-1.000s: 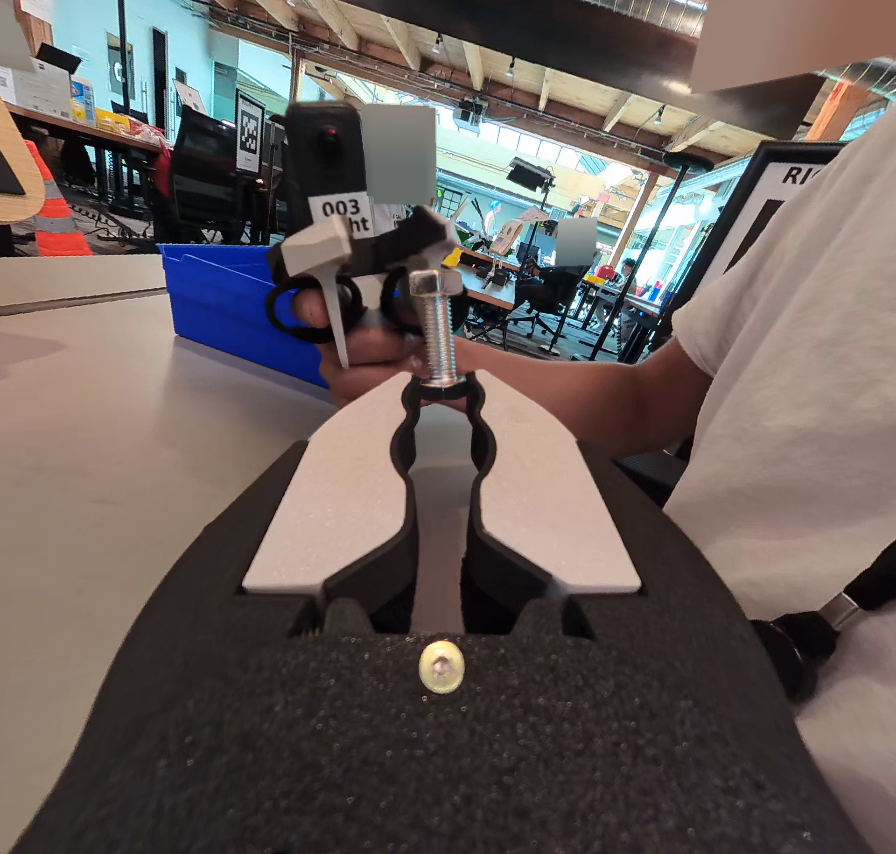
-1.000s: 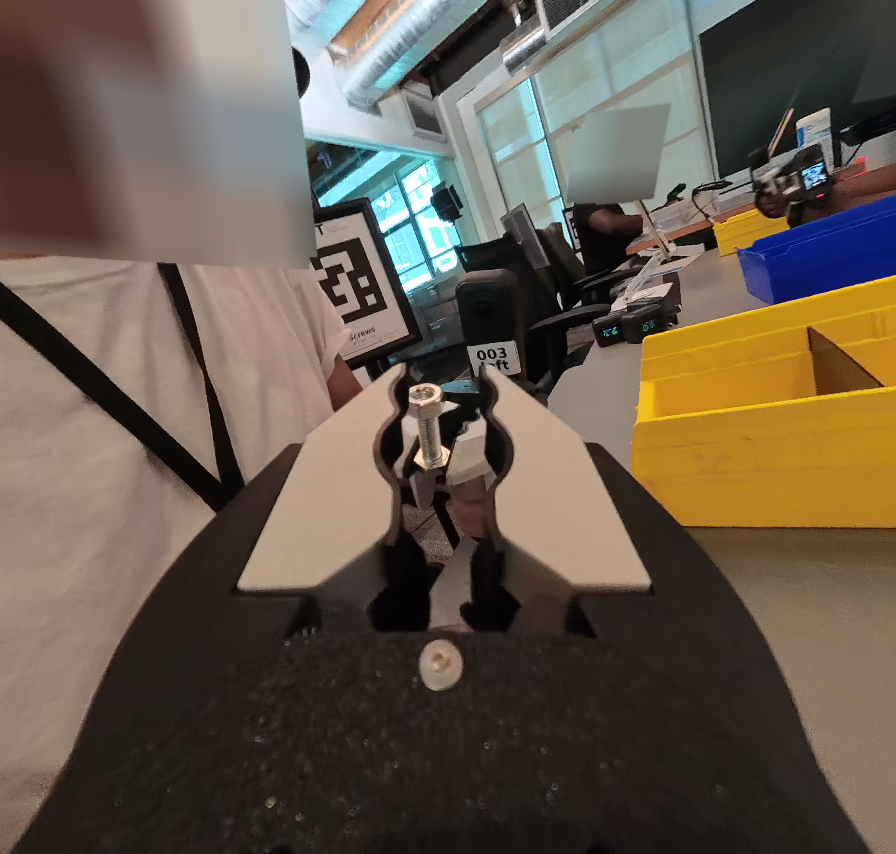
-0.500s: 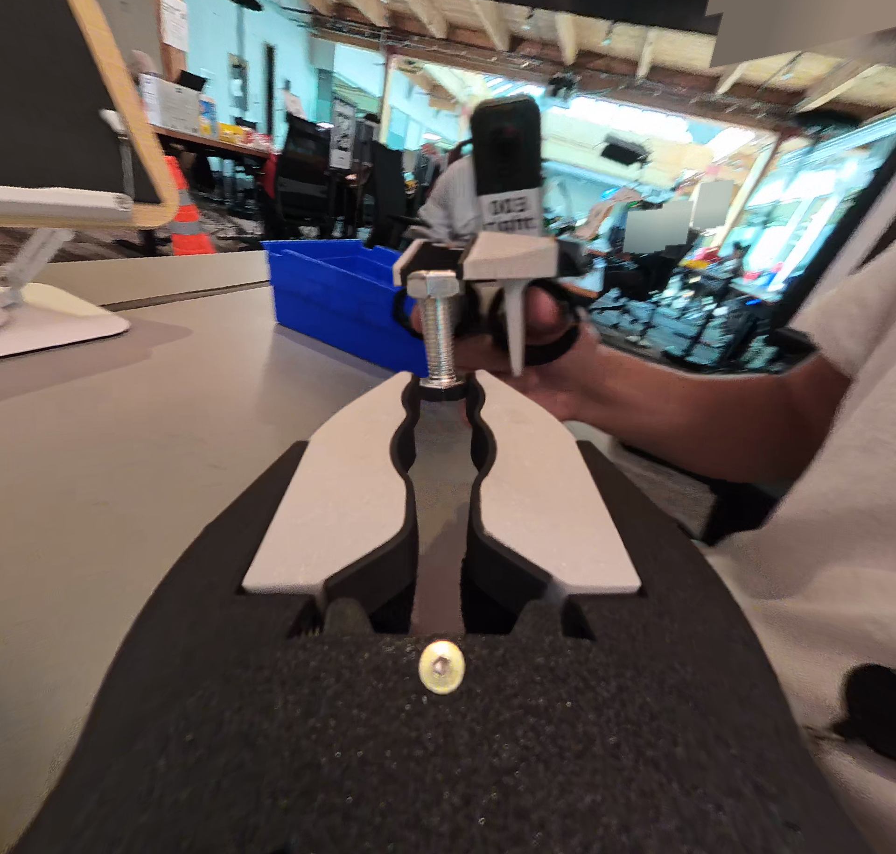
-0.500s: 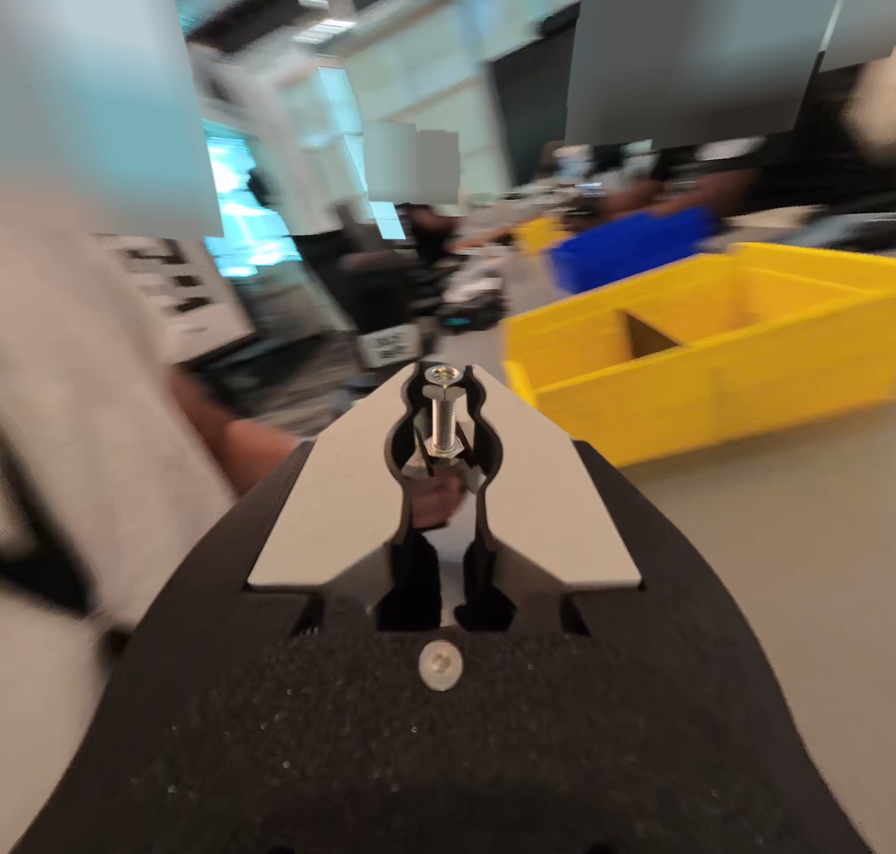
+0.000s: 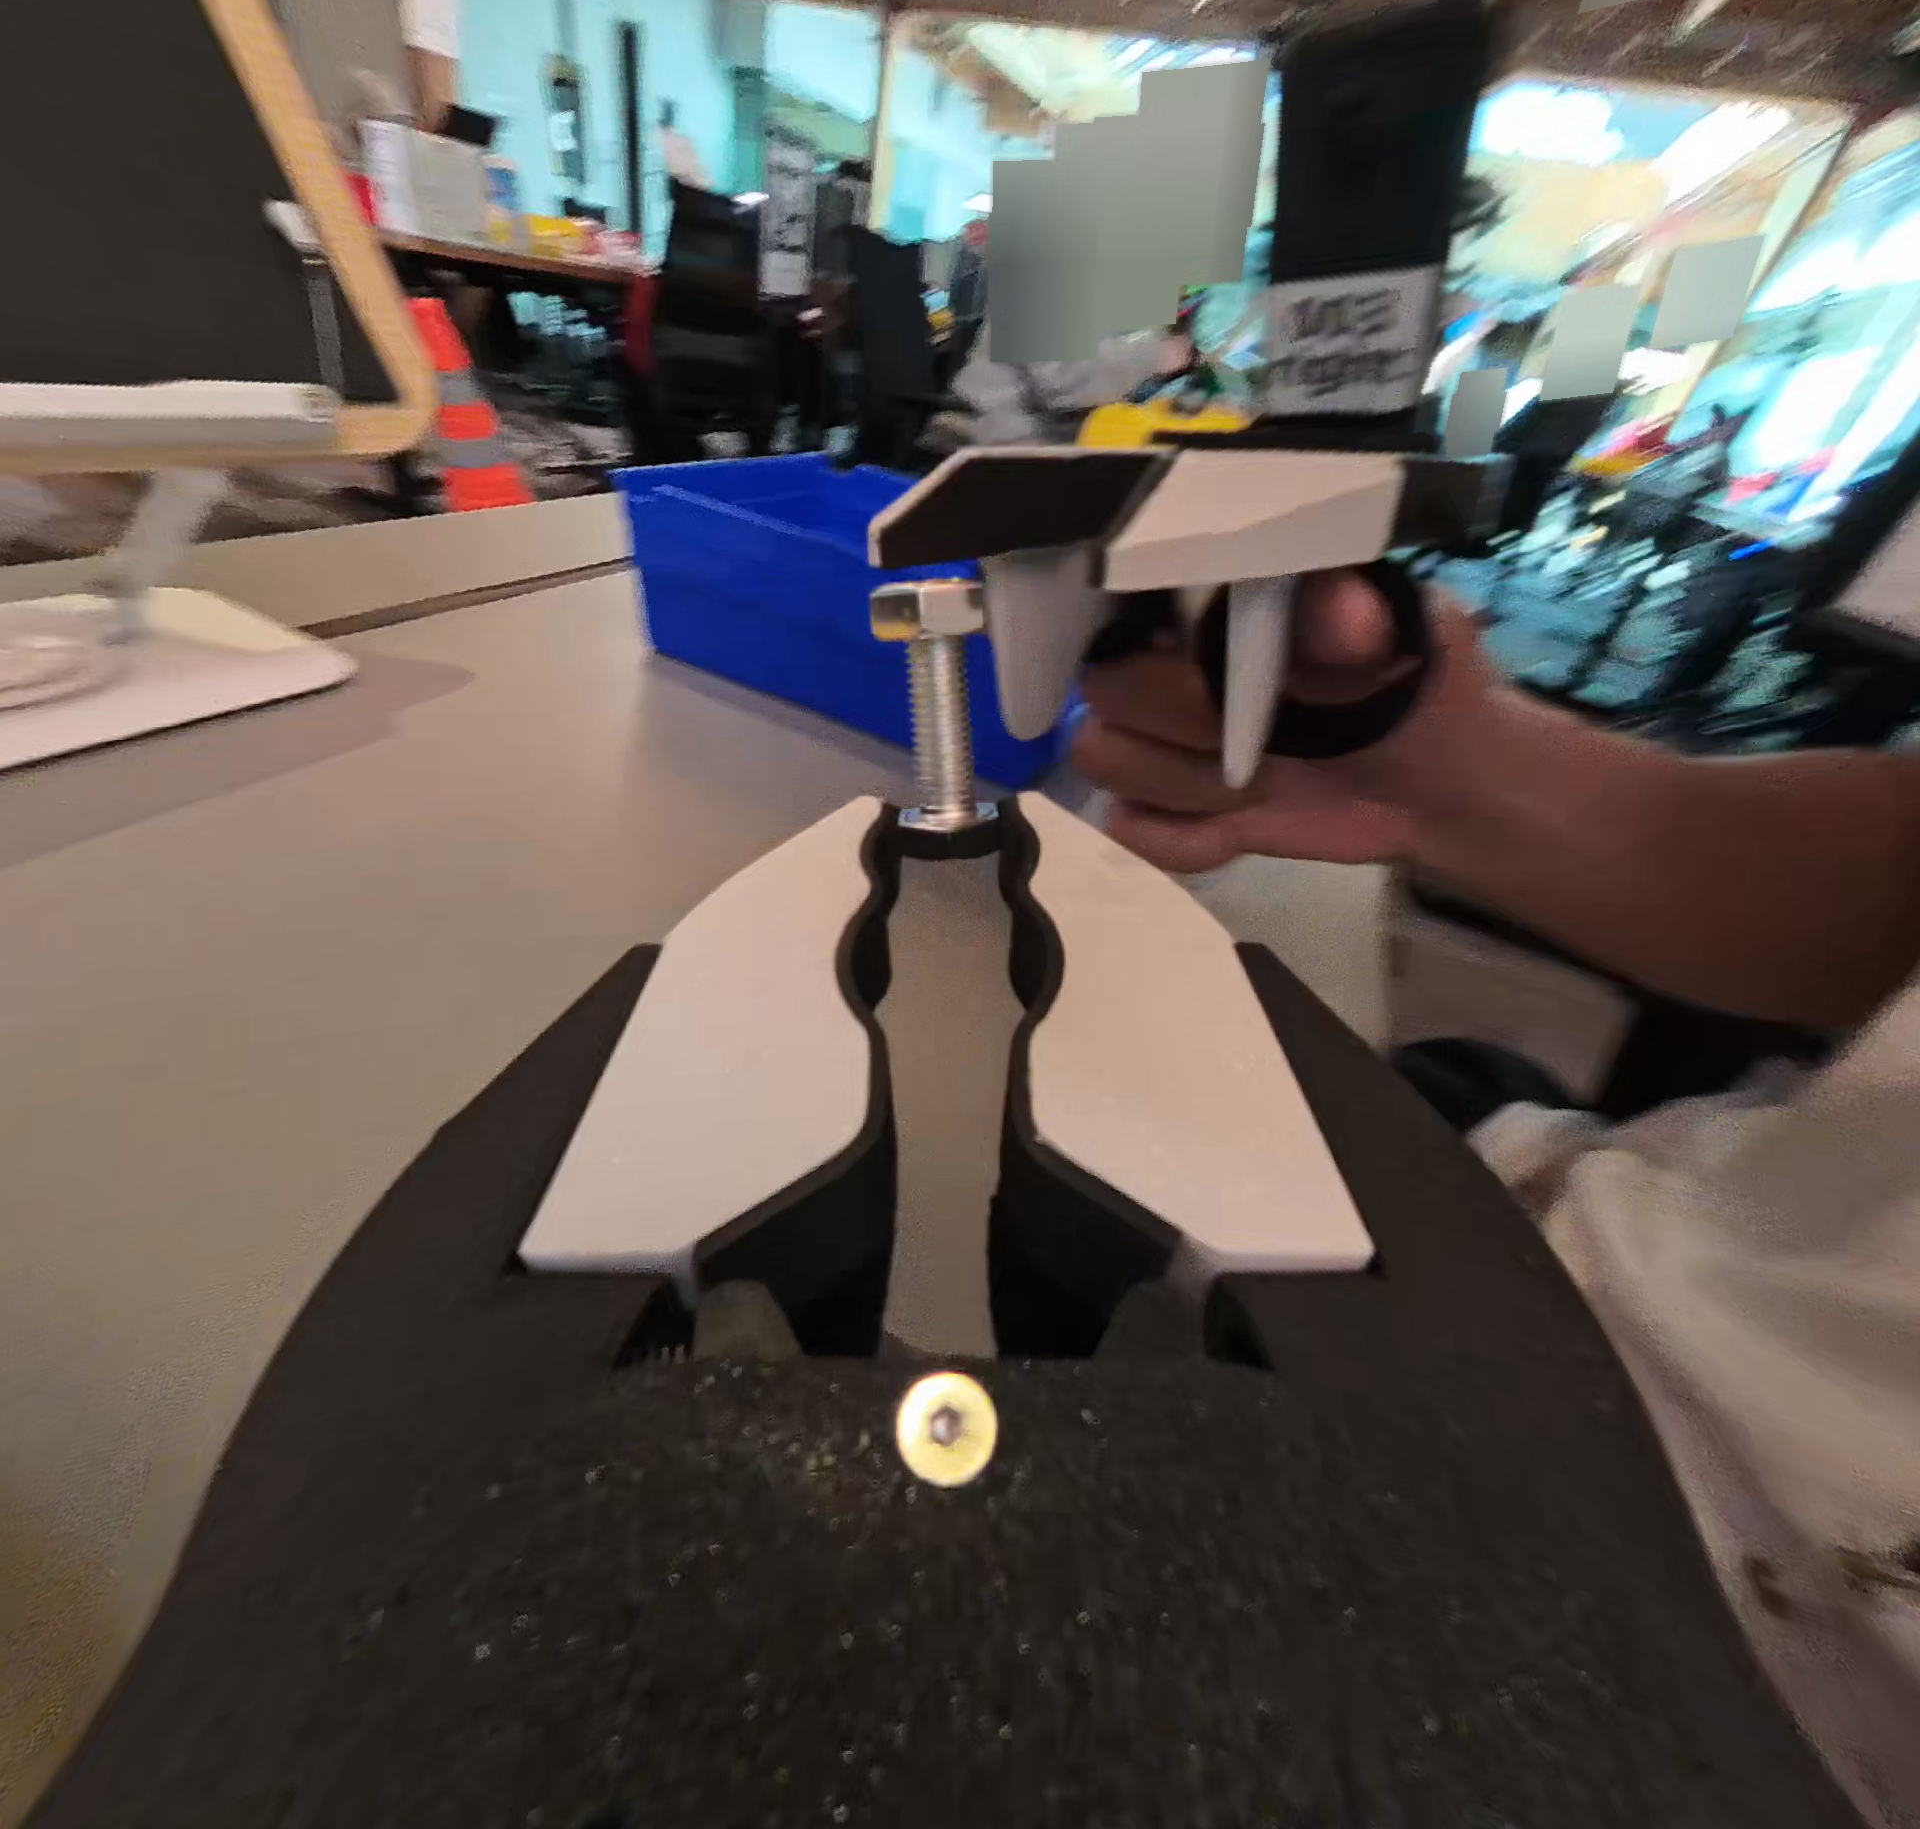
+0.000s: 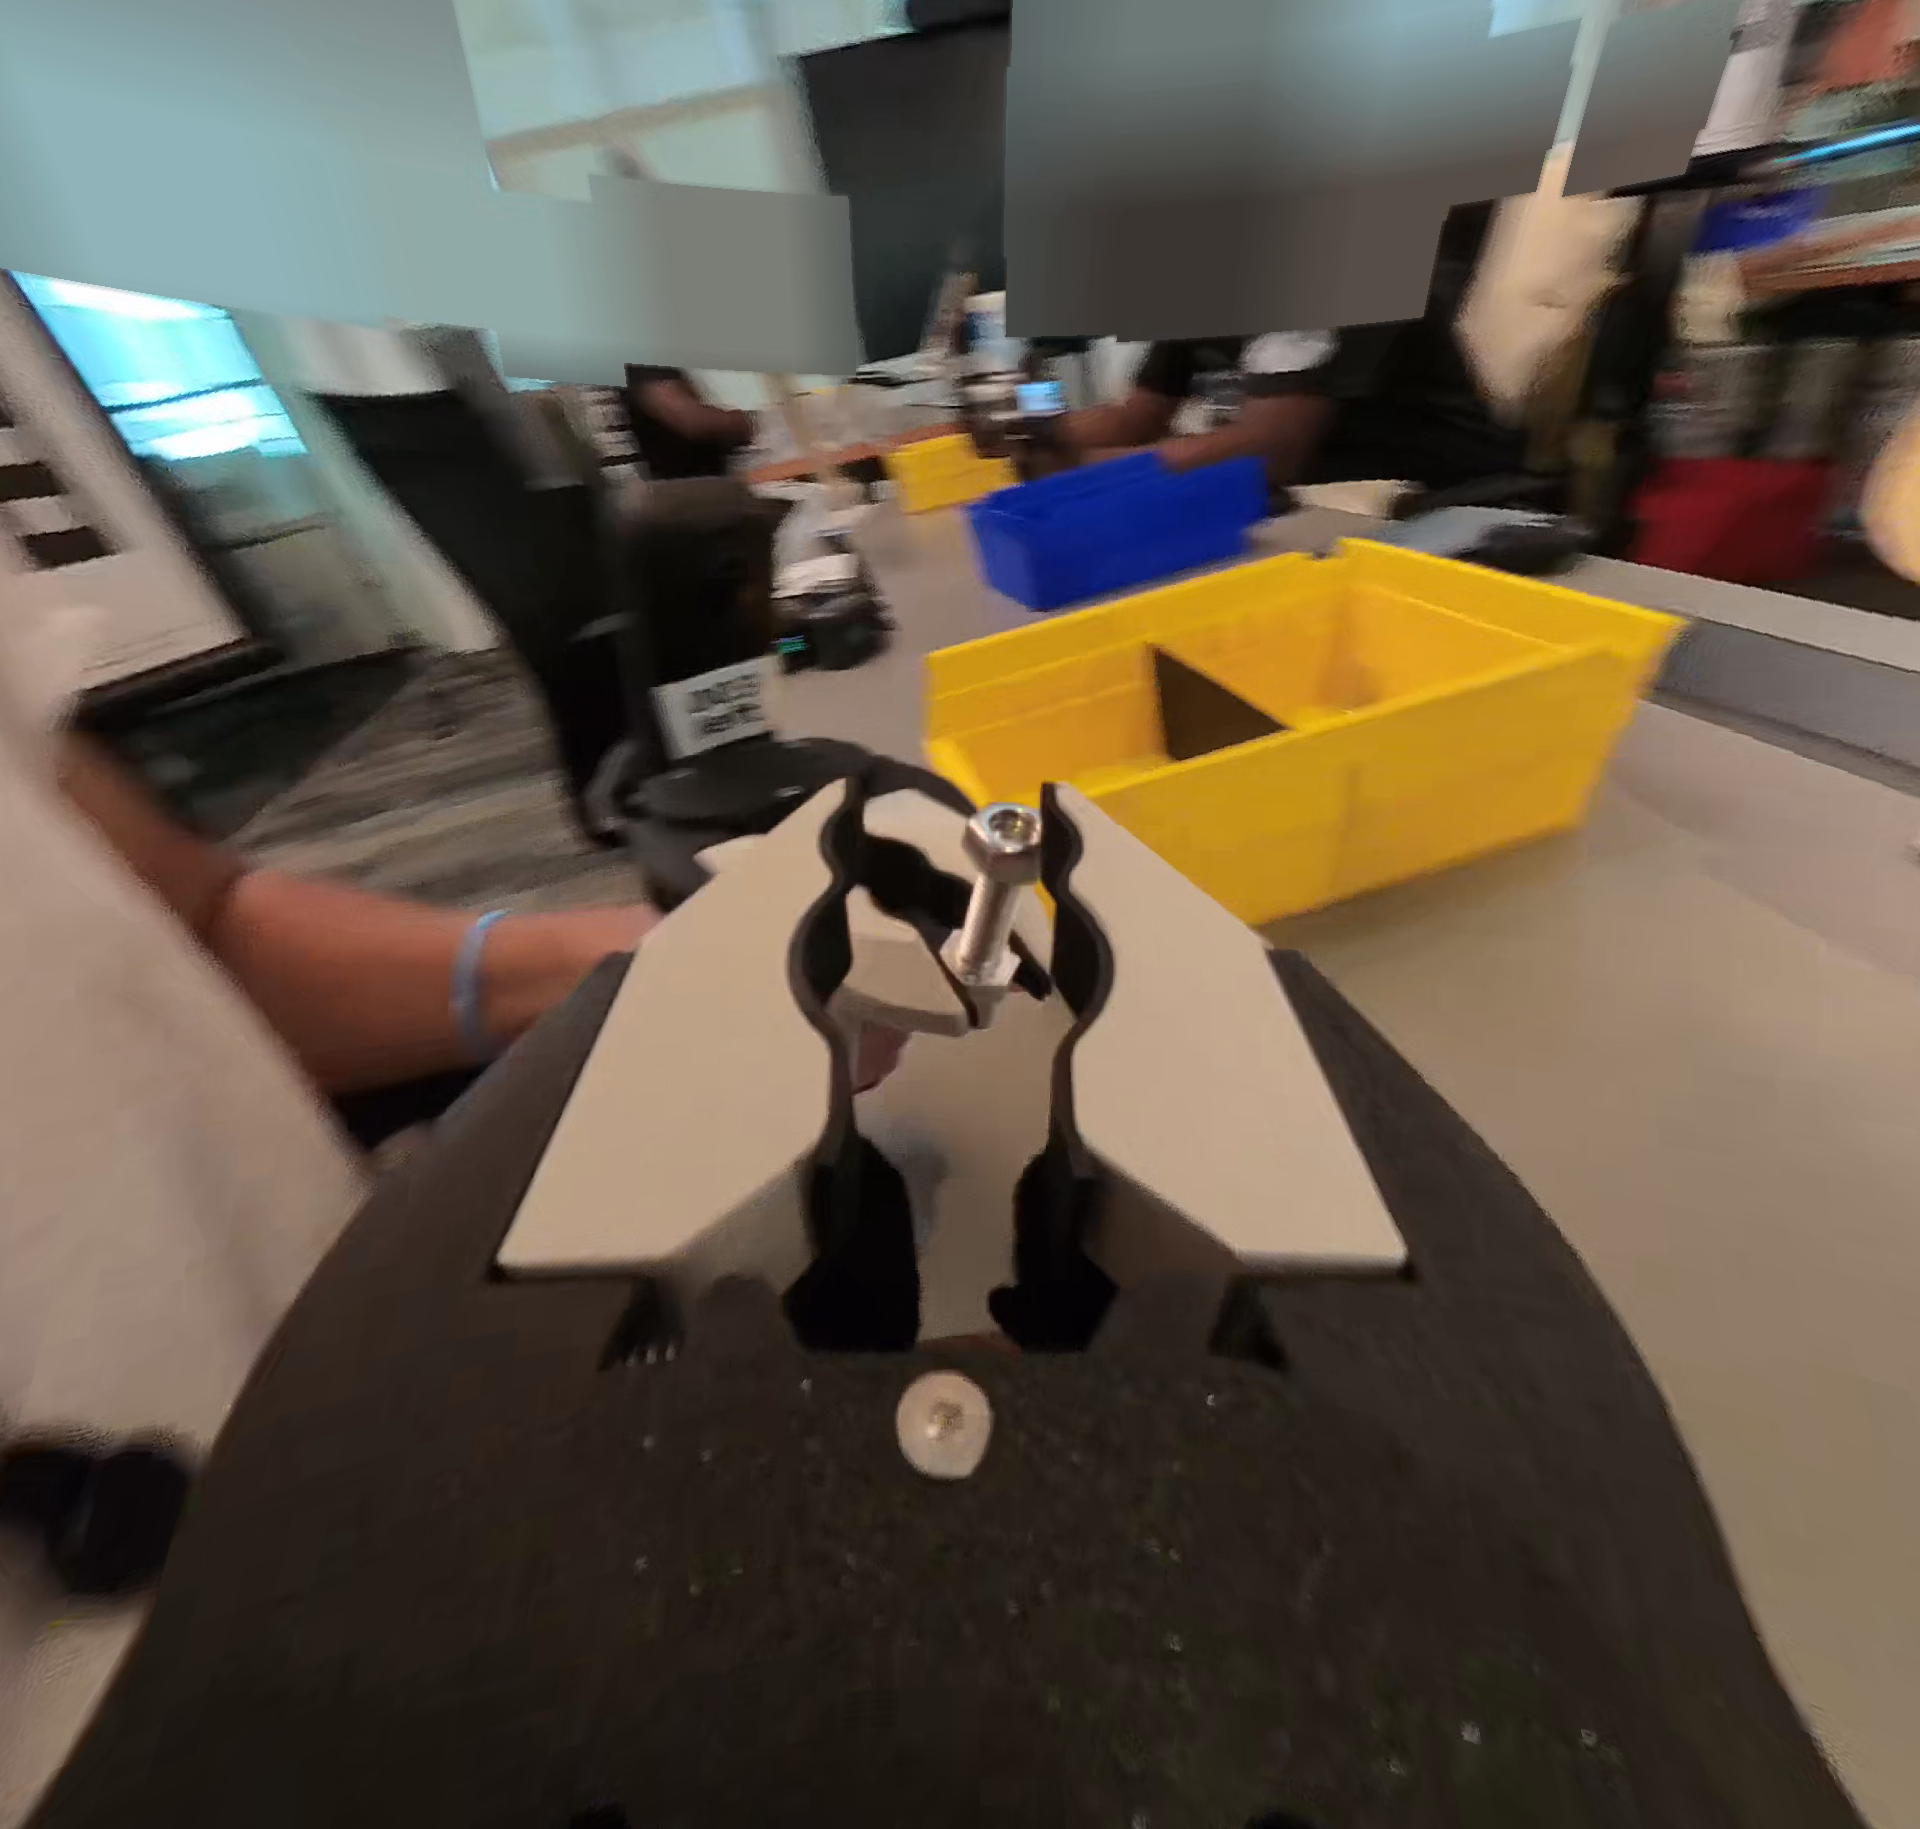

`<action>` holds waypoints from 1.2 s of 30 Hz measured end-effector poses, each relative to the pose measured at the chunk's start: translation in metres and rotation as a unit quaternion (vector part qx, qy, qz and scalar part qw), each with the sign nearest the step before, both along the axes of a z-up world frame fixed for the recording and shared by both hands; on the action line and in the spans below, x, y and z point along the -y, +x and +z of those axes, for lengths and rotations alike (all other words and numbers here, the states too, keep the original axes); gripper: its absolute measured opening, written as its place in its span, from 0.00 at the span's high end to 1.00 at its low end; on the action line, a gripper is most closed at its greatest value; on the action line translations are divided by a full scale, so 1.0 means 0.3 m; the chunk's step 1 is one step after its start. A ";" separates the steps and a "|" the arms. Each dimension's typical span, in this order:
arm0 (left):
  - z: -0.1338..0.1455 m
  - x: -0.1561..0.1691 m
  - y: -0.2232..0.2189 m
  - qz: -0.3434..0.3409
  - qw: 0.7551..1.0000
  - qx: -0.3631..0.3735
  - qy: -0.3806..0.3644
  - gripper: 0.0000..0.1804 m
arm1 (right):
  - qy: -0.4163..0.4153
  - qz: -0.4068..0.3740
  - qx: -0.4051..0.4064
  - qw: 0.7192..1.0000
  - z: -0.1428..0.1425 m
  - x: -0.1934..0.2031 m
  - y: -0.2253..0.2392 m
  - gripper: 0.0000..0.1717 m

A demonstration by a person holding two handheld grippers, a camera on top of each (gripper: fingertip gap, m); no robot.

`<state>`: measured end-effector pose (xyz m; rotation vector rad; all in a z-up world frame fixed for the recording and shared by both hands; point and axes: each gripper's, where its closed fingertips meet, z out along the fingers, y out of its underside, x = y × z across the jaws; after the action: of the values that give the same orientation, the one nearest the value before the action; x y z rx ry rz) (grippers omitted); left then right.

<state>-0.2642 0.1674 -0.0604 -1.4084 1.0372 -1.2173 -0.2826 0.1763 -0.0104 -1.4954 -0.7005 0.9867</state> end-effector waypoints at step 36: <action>-0.047 -0.048 -0.011 0.039 0.998 -0.040 0.005 0.90 | -0.043 -0.105 0.052 0.992 -0.086 -0.065 -0.003 0.89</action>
<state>-0.2674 0.1818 -0.0744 -1.4877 1.0310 -1.1051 -0.2833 0.1958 -0.0362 -1.6675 -0.5655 0.7916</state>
